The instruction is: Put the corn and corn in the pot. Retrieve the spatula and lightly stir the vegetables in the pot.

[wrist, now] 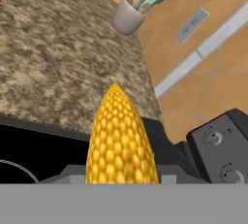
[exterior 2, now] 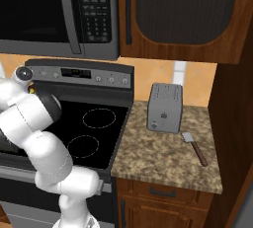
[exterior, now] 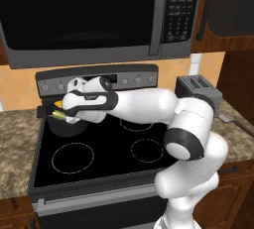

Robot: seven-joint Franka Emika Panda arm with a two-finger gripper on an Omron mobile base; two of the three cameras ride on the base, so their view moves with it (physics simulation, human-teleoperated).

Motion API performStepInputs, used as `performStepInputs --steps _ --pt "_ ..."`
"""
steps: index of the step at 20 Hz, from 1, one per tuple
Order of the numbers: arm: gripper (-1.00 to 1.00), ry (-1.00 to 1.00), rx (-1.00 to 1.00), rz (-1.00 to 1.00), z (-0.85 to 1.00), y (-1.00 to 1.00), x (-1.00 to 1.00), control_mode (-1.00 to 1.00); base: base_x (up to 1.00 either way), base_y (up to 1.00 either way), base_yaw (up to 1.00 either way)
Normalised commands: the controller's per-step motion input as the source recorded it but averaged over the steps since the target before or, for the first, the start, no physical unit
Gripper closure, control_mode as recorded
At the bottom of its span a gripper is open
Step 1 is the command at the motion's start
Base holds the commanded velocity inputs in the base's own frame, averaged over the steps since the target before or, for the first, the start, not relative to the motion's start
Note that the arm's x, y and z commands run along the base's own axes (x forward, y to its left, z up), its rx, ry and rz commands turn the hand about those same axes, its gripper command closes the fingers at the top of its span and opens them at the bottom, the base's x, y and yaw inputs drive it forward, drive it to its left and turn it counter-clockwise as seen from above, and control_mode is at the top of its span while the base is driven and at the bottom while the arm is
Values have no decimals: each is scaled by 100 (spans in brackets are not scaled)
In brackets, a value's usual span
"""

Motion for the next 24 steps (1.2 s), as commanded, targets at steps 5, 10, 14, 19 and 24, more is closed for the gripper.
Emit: performStepInputs --steps 5,10,14,19,24 --pt "100 9 0 -4 -22 18 64 -100 0 0 0" --pt "100 6 0 0 -11 32 47 -100 0 0 0" --pt "100 9 0 0 -18 18 48 -100 0 0 0" --pt "100 13 0 0 -19 2 19 -100 0 0 0" --pt "-100 12 0 -3 -8 -2 20 -100 0 0 0"
